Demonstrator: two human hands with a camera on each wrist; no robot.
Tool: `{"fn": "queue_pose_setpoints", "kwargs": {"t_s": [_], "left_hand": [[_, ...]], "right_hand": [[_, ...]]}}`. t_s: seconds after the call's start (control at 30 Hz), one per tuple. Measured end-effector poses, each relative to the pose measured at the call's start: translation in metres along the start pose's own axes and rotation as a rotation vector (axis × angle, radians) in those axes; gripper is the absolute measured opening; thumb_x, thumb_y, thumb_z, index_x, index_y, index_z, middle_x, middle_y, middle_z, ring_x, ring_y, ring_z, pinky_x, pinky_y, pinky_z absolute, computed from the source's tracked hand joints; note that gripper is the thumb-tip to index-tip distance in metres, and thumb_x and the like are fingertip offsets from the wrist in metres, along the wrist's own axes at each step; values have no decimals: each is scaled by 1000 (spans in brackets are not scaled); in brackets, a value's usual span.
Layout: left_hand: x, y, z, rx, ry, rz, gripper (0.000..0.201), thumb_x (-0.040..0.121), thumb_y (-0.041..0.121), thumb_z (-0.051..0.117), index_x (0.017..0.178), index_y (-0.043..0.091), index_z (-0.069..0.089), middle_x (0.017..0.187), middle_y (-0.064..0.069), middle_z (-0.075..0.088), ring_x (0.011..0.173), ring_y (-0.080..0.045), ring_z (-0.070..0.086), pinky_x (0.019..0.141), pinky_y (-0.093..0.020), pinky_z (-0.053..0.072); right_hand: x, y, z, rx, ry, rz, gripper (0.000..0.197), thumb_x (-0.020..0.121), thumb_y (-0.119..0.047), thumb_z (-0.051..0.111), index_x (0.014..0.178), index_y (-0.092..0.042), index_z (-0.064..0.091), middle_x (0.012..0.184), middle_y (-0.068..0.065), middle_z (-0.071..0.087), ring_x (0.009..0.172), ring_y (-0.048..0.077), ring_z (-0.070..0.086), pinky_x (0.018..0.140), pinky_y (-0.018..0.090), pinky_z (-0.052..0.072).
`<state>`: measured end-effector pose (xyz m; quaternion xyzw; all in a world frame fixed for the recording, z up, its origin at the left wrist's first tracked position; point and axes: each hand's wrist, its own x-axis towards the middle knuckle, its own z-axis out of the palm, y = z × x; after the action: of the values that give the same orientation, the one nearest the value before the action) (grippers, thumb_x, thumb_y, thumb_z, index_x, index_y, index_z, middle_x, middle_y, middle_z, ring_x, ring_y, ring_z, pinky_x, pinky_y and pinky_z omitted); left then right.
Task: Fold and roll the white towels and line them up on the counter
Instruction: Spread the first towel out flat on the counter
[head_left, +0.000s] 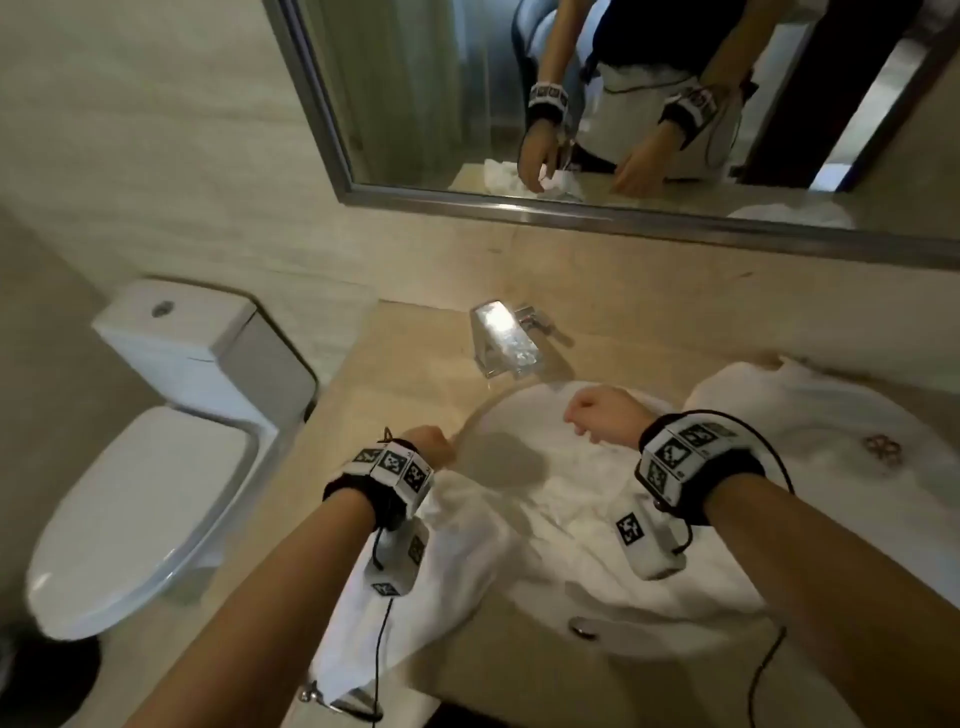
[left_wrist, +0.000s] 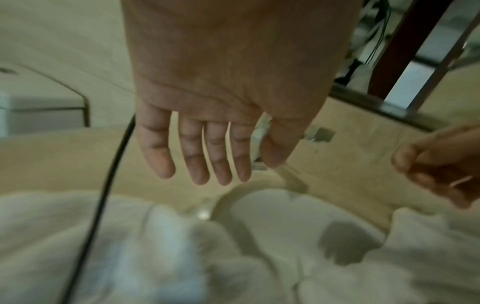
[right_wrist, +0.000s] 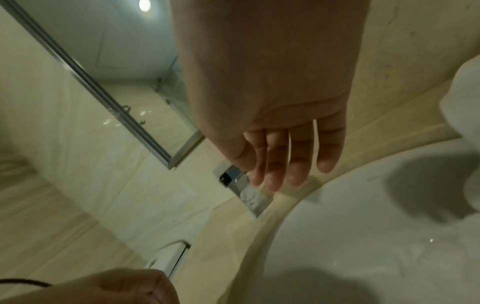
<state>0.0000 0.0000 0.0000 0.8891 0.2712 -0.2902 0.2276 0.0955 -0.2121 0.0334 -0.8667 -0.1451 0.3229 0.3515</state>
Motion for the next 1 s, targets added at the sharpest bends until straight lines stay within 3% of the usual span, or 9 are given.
{"fn": "queue_pose_setpoints", "kwargs": {"t_s": [0.13, 0.23, 0.4, 0.6, 0.67, 0.77, 0.83, 0.93, 1.0], "left_hand": [[-7, -37, 20, 219, 70, -147, 50, 87, 36, 57, 124, 5, 45, 127, -16, 50, 117, -32, 50, 93, -39, 44], [-10, -49, 35, 276, 110, -144, 47, 85, 34, 59, 121, 9, 42, 126, -14, 47, 115, -32, 50, 91, -39, 45], [-21, -61, 36, 289, 93, -95, 21, 92, 13, 48, 108, 5, 58, 108, -11, 63, 97, -28, 63, 74, -31, 47], [-36, -40, 2, 284, -82, -21, 35, 94, 14, 43, 125, 1, 53, 127, -16, 56, 116, -30, 54, 94, -32, 44], [-47, -32, -8, 271, -117, 24, 38, 94, 10, 41, 130, 4, 49, 132, -16, 52, 121, -30, 50, 98, -33, 42], [-66, -21, -22, 211, -123, 65, 40, 93, 5, 37, 132, 7, 47, 133, -15, 49, 119, -30, 50, 89, -31, 44], [-76, -16, -32, 127, -116, 86, 41, 93, 4, 34, 131, 9, 47, 131, -15, 50, 110, -30, 53, 78, -27, 42], [-89, -9, -45, 48, -130, 114, 42, 92, 5, 36, 133, 13, 44, 131, -15, 50, 112, -32, 53, 75, -27, 41], [-94, -5, -53, -2, -146, 133, 40, 91, 6, 39, 130, 12, 44, 123, -17, 52, 100, -33, 56, 69, -30, 46]], "right_hand": [[8, -6, 29, -170, -131, -8, 18, 92, -12, 45, 91, -4, 62, 78, 3, 58, 79, 20, 55, 73, 28, 47], [11, -11, 49, -377, -194, -50, 26, 93, -12, 43, 107, 0, 61, 105, 12, 63, 105, 28, 56, 93, 34, 44], [6, -28, 73, -500, -273, -88, 30, 93, -13, 43, 119, -8, 56, 125, 10, 57, 115, 25, 52, 93, 27, 41], [10, -34, 98, -599, -360, -196, 70, 89, -15, 55, 149, -15, 19, 152, 10, 29, 138, 29, 31, 109, 34, 31], [7, -41, 100, -632, -383, -280, 69, 86, -12, 55, 147, -17, 25, 152, 6, 27, 141, 28, 23, 112, 32, 24], [6, -50, 106, -615, -394, -351, 16, 86, -14, 58, 101, -16, 63, 120, 5, 54, 121, 21, 42, 100, 27, 31], [5, -51, 107, -569, -385, -361, 13, 85, -15, 60, 78, -22, 51, 88, 2, 56, 95, 21, 53, 81, 30, 40], [0, -60, 100, -449, -358, -322, 29, 80, -10, 62, 105, -10, 48, 97, 13, 59, 91, 28, 57, 75, 33, 44], [1, -72, 93, -489, -335, -317, 21, 82, -9, 58, 102, -7, 50, 100, 14, 60, 95, 28, 57, 73, 29, 41]]}}
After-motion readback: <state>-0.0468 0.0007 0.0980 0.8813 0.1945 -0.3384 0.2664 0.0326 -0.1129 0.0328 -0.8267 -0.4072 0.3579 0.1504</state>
